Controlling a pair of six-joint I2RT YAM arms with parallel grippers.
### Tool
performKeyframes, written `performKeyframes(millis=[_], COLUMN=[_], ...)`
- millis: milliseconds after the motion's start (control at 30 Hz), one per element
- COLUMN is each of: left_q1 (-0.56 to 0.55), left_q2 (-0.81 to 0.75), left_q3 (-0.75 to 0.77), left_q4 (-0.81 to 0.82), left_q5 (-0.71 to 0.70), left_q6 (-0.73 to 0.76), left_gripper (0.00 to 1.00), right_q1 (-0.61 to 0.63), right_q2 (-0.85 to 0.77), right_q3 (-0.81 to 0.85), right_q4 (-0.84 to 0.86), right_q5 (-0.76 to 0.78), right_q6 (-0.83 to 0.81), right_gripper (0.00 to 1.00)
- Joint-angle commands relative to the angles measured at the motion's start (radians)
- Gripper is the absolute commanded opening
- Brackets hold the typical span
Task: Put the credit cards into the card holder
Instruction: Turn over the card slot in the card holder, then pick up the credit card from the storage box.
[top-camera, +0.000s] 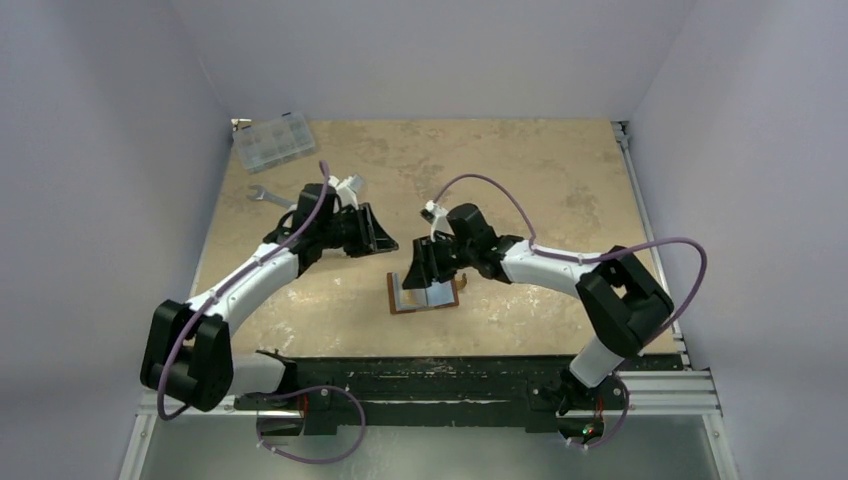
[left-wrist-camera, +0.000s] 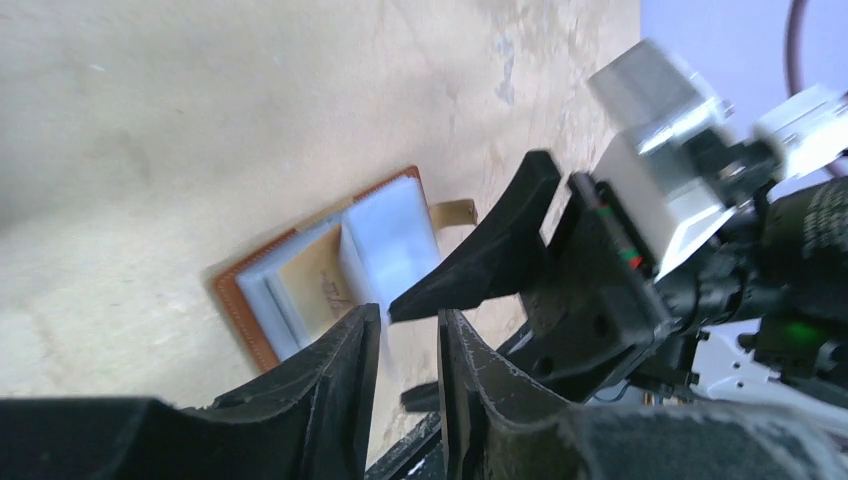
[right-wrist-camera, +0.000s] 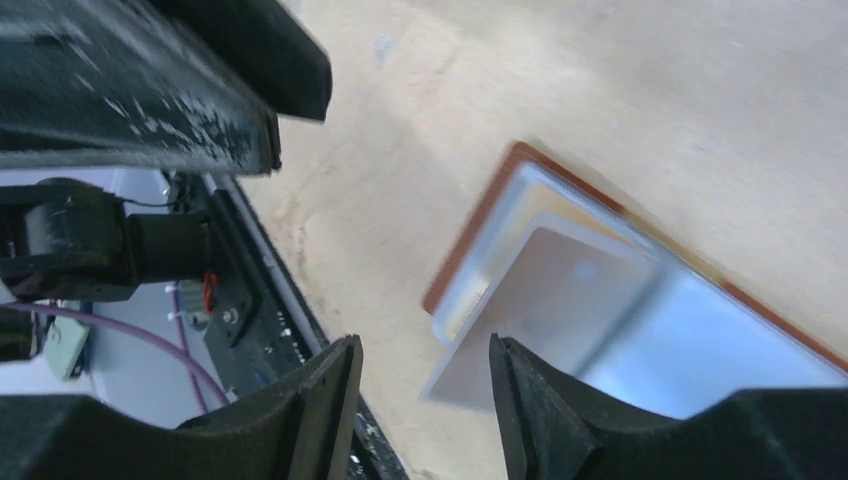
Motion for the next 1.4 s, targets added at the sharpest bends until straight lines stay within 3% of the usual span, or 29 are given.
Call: performKeyframes(millis=[0, 133, 400, 500, 567, 633, 767, 967, 1100, 1200, 1367], left_q1=[0.092, 0.121, 0.102, 0.066, 0.056, 0.056, 0.077, 0.206, 0.231, 0.231, 0.231], left_q2=[-0.085, -0.106, -0.043, -0.018, -0.009, -0.018, -0.047, -0.024, 0.082, 0.144, 0.251], left_q3=[0.063, 0.062, -0.027, -0.042, -0.046, -0.050, -0.032, 0.121, 0.302, 0.351, 0.392], left_q4=[-0.141, -0.141, 0.093, 0.136, 0.136, 0.134, 0.038, -0.223, -0.412, -0.429, -0.460], left_q5=[0.021, 0.073, 0.209, 0.192, 0.183, 0.161, 0.076, -0.149, -0.417, -0.556, -0.646], left_q6=[0.092, 0.080, -0.047, -0.087, -0.097, -0.099, -0.050, 0.087, 0.174, 0.232, 0.313], left_gripper=[0.32, 0.32, 0.33, 0.33, 0.33, 0.34, 0.37, 0.56, 0.57, 0.56, 0.56], right_q1=[0.039, 0.039, 0.037, 0.051, 0.064, 0.068, 0.068, 0.052, 0.016, -0.002, -0.027], right_q2=[0.084, 0.054, 0.012, 0.093, 0.131, 0.128, 0.171, 0.030, -0.027, -0.007, 0.075], right_q3=[0.122, 0.101, 0.000, 0.005, 0.040, 0.037, 0.062, 0.056, 0.040, 0.028, -0.009], right_q4=[-0.002, -0.014, -0.001, 0.086, 0.061, 0.083, 0.062, -0.001, -0.049, -0.088, -0.071], right_q5=[0.000, 0.018, 0.086, 0.001, 0.014, 0.034, 0.030, 0.098, 0.165, 0.196, 0.205], right_q6=[-0.013, -0.030, -0.061, -0.046, -0.069, -0.074, -0.100, -0.134, -0.165, -0.201, -0.215], right_gripper=[0.60, 0.68, 0.71, 0.63, 0.50, 0.44, 0.45, 0.64, 0.71, 0.72, 0.69])
